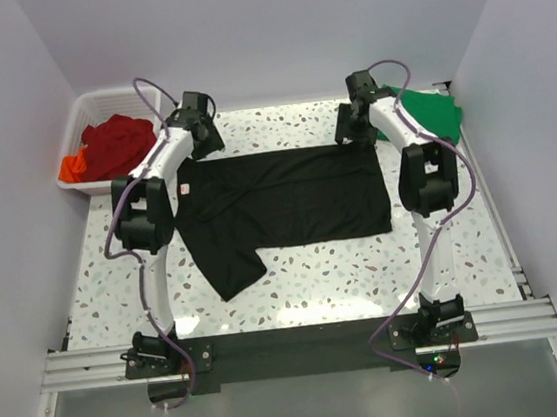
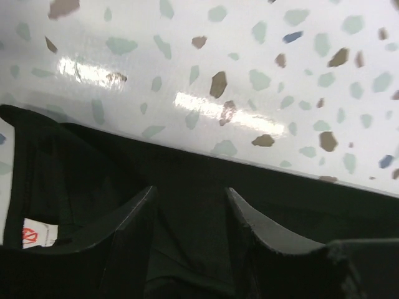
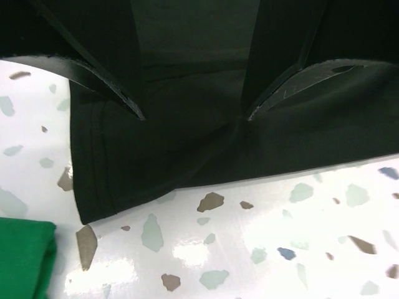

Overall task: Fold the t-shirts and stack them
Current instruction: Fold the tshirt

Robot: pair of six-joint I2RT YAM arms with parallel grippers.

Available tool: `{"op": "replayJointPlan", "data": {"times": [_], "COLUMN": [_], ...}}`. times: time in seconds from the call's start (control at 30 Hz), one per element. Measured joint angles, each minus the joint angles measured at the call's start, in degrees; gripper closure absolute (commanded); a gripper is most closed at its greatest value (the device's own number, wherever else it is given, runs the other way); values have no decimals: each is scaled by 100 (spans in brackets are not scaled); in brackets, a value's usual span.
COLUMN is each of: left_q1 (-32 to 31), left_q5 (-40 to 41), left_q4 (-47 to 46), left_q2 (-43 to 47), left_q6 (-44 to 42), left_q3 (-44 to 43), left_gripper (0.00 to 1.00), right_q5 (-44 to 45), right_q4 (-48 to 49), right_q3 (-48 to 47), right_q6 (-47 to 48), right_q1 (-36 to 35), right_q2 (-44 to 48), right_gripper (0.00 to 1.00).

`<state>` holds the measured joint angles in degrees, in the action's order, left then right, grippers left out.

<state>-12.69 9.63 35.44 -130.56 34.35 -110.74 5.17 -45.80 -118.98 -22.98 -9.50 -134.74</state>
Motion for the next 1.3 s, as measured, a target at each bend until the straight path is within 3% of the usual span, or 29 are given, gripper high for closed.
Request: {"op": "replayJointPlan", "data": {"times": [0.33, 0.6, 0.77, 1.0, 1.2, 1.3], "left_q1": [-142, -614, -732, -732, -732, -734], "left_q5": [-81, -358, -337, -234, -221, -199], "left_q4": [216, 525, 678, 675, 667, 669], "left_q2": [734, 820, 1014, 1296, 1311, 1311], "left_q6": [-208, -164, -81, -44, -46, -48], "left_q3": [83, 1403, 1687, 1698, 1912, 1969], "left_gripper": [59, 61, 63, 82, 75, 78], "right_q5": [-33, -44, -44, -42, -39, -39], "right_q4": [90, 107, 111, 125, 125, 125], "right_q3": [153, 717, 802, 817, 907, 931], "right_q6": [13, 4, -11, -31, -57, -68], "right_q1": [-37, -79, -111, -149, -173, -175], "right_q2": [717, 743, 743, 743, 743, 743], "right_gripper": [36, 36, 37, 37, 38, 38]}}
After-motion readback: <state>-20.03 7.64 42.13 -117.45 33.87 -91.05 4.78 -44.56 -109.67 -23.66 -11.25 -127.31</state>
